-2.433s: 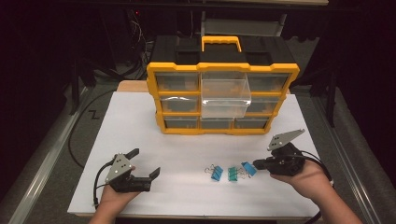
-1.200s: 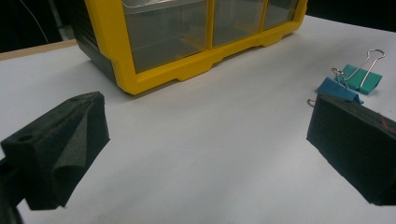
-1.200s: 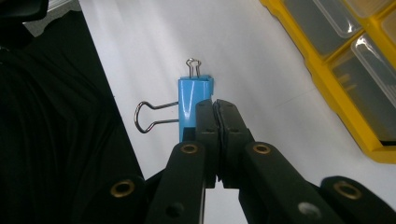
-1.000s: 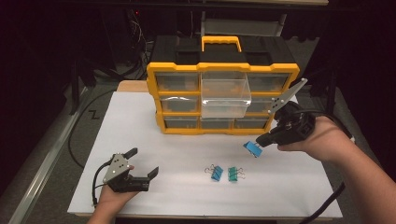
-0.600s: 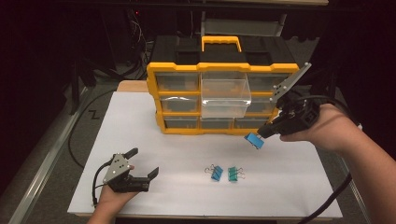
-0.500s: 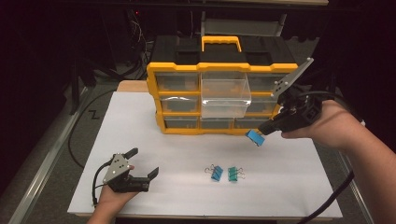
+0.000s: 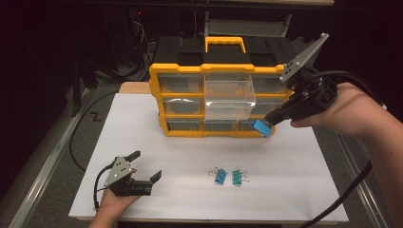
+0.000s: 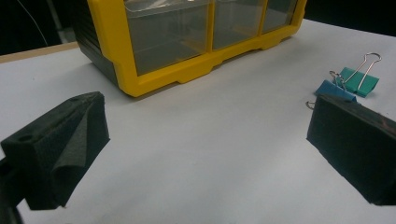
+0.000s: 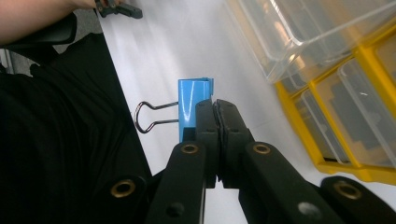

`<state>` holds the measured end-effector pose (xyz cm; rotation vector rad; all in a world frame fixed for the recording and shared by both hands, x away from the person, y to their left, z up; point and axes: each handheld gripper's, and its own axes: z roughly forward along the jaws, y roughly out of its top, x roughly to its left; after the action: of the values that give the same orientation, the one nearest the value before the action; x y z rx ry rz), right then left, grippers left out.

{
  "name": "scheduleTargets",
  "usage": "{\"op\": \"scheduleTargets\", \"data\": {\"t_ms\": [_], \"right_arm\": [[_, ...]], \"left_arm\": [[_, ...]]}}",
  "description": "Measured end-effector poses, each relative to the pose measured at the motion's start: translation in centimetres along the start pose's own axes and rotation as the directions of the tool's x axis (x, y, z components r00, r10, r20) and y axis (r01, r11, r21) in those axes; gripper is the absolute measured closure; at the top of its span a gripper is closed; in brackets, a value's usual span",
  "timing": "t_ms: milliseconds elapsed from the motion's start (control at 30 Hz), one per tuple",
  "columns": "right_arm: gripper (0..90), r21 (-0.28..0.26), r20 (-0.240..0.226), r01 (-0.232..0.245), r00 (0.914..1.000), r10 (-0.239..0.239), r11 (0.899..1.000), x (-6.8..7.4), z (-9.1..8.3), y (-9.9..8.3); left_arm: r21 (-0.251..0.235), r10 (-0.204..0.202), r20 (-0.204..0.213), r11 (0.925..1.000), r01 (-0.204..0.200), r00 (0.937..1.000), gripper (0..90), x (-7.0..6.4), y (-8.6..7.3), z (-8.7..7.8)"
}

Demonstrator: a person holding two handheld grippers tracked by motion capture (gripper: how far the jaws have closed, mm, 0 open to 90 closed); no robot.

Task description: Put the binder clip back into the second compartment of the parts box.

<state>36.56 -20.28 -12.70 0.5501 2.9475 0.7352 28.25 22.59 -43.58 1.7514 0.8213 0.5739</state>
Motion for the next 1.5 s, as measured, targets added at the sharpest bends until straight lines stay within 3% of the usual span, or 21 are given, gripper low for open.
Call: {"op": "scheduleTargets", "data": {"t_ms": [400, 600, 1100, 1500], "right_arm": [[90.0, 0.005, 0.011, 0.029, 0.9995, -0.029, 1.000, 0.3, -2.4, 3.0], [90.0, -0.002, 0.017, 0.038, 0.9991, -0.038, 0.999, 0.2, -2.7, 4.3], [90.0, -0.005, 0.047, 0.034, 0.9983, -0.034, 0.999, -1.2, -2.2, 8.0], [90.0, 0.006, 0.059, 0.031, 0.9978, -0.031, 1.000, -2.5, -0.6, 10.2]], "left_arm": [[0.001, 0.001, 0.009, 1.0000, -0.001, 1.0000, 0.2, 0.0, 0.0, 0.0], [-0.002, 0.000, 0.008, 1.0000, 0.000, 1.0000, 0.2, 0.1, 0.0, -0.1], [-0.003, -0.002, 0.018, 1.0000, 0.002, 0.9998, 0.2, 0.1, 0.0, -0.1], [0.000, 0.003, 0.018, 1.0000, -0.003, 0.9998, 0.2, 0.1, -0.1, -0.1]]}}
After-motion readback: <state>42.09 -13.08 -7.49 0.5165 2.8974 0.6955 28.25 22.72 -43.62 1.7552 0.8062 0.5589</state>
